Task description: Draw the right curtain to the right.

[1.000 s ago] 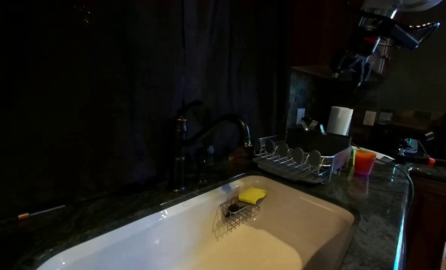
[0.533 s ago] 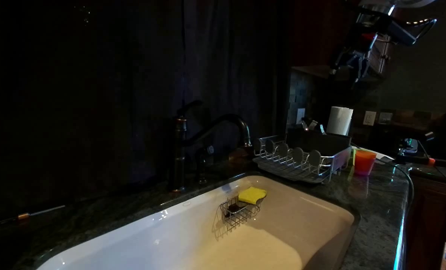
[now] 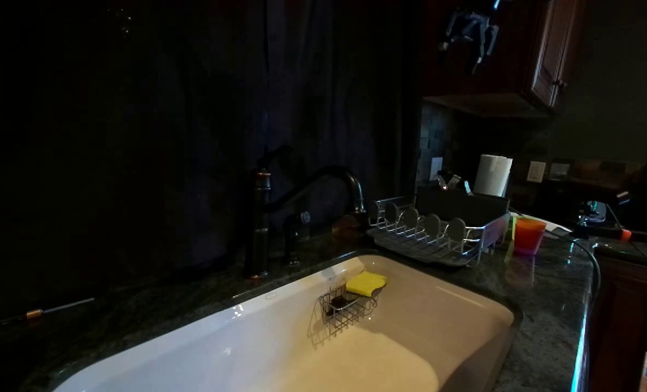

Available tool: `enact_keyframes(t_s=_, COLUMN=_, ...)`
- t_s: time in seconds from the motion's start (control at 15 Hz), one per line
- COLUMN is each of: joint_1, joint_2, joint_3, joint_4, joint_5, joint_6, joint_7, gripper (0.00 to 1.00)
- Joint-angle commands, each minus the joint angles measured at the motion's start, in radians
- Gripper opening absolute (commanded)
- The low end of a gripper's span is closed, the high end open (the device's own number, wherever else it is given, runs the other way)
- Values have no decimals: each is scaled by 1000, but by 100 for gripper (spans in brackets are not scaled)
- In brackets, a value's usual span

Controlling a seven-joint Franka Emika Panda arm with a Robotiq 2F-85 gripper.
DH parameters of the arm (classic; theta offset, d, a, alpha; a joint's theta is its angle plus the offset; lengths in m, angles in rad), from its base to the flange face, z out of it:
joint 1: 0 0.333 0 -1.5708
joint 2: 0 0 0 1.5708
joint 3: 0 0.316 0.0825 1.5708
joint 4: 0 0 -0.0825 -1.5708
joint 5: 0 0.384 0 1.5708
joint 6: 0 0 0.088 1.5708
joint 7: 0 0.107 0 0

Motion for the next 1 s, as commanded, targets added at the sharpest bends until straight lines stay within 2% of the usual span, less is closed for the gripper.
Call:
enact_keyframes(t_s=0.0, joint_1=20, joint_2=173, joint_3=90, joint_4=256, joint_5=-89, joint_6=-37, joint_7=140, gripper=100)
enact_keyframes(t_s=0.2, joint_1=42, joint_2=291, joint_3=168, joint_4=436, joint_5=-246, joint_6=-54, joint_7=273, gripper=100)
enact_keyframes(t_s=0.4, joint_1=95, joint_2=404, joint_3=207, joint_4=603, joint_5=-372, joint_6=-96, joint_7=350, gripper=100)
enact_keyframes(t_s=0.53, joint_1=140, joint_2=470, joint_3=213, joint_4=708, joint_5=-444, joint_6=-110, joint_7=422, gripper=100)
enact_keyframes(t_s=0.6, joint_1=164, joint_2=495, joint_3=210, joint_4=742, joint_5=-493, joint_6=-41, joint_7=465, gripper=100)
enact_keyframes(t_s=0.67, joint_1=191, joint_2=522, joint_3=206, joint_4=778, joint_5=-550, joint_6=-2, joint_7=483, gripper=100)
enact_keyframes(t_s=0.73, joint_1=216, joint_2=556, joint_3=204, joint_4=841, joint_5=-542, joint_6=-21, joint_7=451, gripper=100)
enact_keyframes(t_s=0.8, joint_1=170, joint_2=474, joint_3=209, joint_4=708, joint_5=-502, joint_6=-6, joint_7=439, gripper=100)
enact_keyframes(t_s=0.93, joint_1=200, joint_2=518, joint_3=209, joint_4=778, joint_5=-519, joint_6=-5, joint_7=439, gripper=100)
